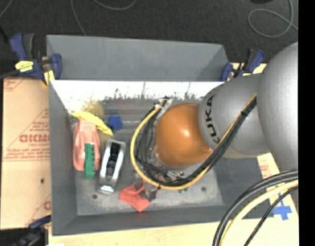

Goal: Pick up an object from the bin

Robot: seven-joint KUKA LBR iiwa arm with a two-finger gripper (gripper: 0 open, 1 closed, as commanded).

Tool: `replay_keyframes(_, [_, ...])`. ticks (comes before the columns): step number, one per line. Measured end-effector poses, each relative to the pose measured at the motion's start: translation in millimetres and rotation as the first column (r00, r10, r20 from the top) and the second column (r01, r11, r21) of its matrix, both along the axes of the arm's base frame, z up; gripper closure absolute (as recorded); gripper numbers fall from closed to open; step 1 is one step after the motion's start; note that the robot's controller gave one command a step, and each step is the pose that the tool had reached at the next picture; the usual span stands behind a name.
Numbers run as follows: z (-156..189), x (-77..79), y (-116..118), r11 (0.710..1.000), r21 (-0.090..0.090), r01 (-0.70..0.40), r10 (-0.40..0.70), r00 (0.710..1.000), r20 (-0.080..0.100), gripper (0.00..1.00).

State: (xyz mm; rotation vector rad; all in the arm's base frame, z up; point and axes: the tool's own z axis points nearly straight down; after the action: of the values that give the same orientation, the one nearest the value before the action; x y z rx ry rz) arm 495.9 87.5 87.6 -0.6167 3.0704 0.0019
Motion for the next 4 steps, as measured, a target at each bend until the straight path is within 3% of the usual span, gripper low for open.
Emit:
replay_keyframes(1, [77.9,-0.2,-0.5,1.000,0.001,-0.022,0.022,1.000,0.010,0.00])
replay_keyframes(2, [73.9,-1.9,-0.6,1.000,0.001,-0.021,0.021,1.000,0.002,0.00])
replay_keyframes(3, [39.4,0.8,3.4,0.996,0.000,-0.088,0.088,0.996,0.014,0.00])
replay_keyframes(4, [-17.1,-1.1,14.8,0.901,-0.003,-0.434,0.434,0.901,0.004,1.00])
